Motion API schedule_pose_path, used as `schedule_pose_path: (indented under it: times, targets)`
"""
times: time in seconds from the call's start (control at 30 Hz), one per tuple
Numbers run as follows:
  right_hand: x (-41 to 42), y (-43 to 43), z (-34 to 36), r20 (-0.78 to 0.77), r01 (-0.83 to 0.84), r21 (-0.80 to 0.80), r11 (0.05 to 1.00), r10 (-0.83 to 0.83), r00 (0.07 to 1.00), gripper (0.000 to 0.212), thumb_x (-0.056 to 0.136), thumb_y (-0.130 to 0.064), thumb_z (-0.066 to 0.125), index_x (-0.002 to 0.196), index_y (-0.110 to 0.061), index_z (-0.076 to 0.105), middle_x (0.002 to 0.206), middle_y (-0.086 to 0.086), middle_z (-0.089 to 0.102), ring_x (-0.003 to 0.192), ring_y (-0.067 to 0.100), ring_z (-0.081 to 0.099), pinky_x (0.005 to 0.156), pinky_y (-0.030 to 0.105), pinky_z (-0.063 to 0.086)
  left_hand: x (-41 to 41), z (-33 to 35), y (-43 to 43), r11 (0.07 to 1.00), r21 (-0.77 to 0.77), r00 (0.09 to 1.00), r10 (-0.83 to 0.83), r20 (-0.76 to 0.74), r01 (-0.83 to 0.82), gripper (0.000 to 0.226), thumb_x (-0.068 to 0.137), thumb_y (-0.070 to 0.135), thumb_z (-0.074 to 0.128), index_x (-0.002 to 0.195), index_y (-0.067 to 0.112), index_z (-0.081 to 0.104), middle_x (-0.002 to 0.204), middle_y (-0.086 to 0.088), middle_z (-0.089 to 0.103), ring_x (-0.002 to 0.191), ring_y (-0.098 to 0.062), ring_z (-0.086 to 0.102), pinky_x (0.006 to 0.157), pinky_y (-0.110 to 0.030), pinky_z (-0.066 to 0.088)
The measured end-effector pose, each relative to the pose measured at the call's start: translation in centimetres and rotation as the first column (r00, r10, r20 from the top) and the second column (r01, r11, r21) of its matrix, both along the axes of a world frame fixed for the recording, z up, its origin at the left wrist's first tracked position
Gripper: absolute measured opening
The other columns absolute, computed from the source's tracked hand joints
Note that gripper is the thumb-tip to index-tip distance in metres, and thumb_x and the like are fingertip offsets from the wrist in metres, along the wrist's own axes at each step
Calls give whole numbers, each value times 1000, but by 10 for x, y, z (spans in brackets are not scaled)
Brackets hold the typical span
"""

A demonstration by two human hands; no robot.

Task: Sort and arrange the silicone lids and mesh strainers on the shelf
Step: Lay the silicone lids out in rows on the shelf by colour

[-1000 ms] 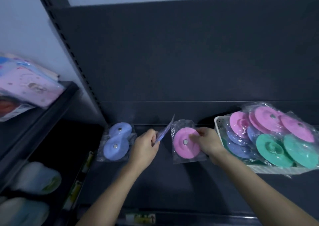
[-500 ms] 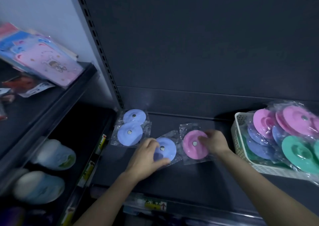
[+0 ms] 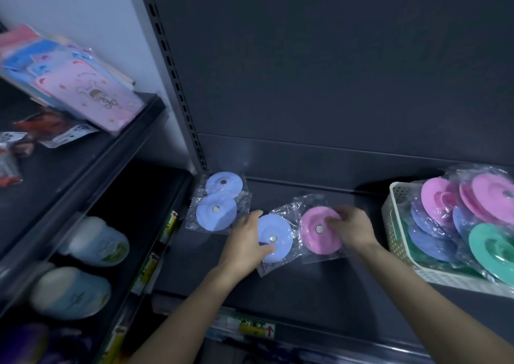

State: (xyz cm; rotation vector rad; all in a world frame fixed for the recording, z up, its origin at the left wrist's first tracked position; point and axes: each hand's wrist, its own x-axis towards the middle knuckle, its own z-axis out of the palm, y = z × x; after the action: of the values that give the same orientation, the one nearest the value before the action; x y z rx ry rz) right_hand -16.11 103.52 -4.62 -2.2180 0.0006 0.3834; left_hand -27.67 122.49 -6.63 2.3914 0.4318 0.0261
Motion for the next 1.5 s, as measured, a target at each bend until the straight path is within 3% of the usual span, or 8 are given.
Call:
schedule_pose_path:
  times: [0.17, 0.33, 0.4, 0.67, 0.93, 1.13, 1.33, 1.5]
  targets:
    - [-5, 13, 1, 21, -27, 84, 996, 26, 999, 17, 82, -4, 62, 92, -17, 63, 83, 1, 62, 83, 20, 60, 70, 25, 42, -10, 8, 34, 948, -304, 989, 127, 74, -99, 37, 71, 10, 77, 103, 22, 65, 87, 7, 65, 77, -8, 59, 67, -12, 44]
    - [-11, 36, -1, 10, -54, 94, 994, 53, 999, 18, 84, -5, 61, 100, -13, 65, 84, -1, 62, 83, 20, 59, 72, 26, 43, -21, 24, 87, 963, -256, 993, 100, 70, -79, 37, 68, 0, 75, 93, 27, 66, 82, 13, 58, 71, -8, 53, 70, -16, 42]
    - [-12, 43, -4, 3, -62, 79, 995, 62, 998, 21, 84, -6, 61, 104, -11, 66, 85, -1, 62, 83, 20, 60, 72, 25, 42, -22, 25, 104, 982, -181, 996, 67, 51, -57, 17, 61, 8, 68, 78, 8, 66, 72, 4, 47, 63, -14, 42, 67, -26, 37]
    - [-15, 64, -6, 27, -97, 15, 995, 96, 995, 26, 85, -8, 61, 111, -8, 65, 89, 1, 61, 83, 18, 58, 69, 23, 39, -17, 16, 126, 993, -115, 999, 30, 18, -28, 59, 73, -2, 75, 127, 13, 57, 108, 2, 46, 91, -6, 49, 70, 1, 34]
    - [-13, 73, -11, 22, -51, 18, 999, 50, 998, 30, 85, -7, 62, 116, -6, 62, 104, 9, 66, 86, 19, 57, 73, 23, 40, -21, -3, 124, 996, -34, 995, 75, -73, -78, 103, 64, 34, 84, 146, 17, 25, 146, 1, 29, 129, -13, 35, 93, -20, 31]
    - [-2, 80, -7, 63, -80, -90, 993, 86, 994, 28, 88, -7, 54, 114, -4, 61, 100, 11, 65, 89, 24, 57, 75, 26, 42, -15, 1, 134, 999, -2, 998, 50, -46, -50, 87, 66, 28, 84, 138, 14, 38, 140, 1, 33, 115, -7, 38, 89, -20, 33]
    - [12, 89, -24, 134, -102, -264, 959, 141, 981, 35, 84, -11, 58, 118, -8, 61, 117, 17, 57, 111, 36, 52, 91, 34, 45, -1, 5, 140, 996, -29, 996, 82, 27, -81, 71, 77, 31, 76, 138, 12, 43, 141, -4, 39, 127, -16, 41, 97, -18, 30]
    - [8, 116, -25, 314, -332, -398, 855, 467, 827, 23, 86, -6, 47, 102, -4, 64, 114, 13, 60, 110, 33, 52, 92, 37, 46, 22, 7, 144, 997, -18, 997, 73, 38, -72, 50, 91, 31, 59, 134, 9, 47, 137, -6, 46, 124, -18, 45, 94, -17, 31]
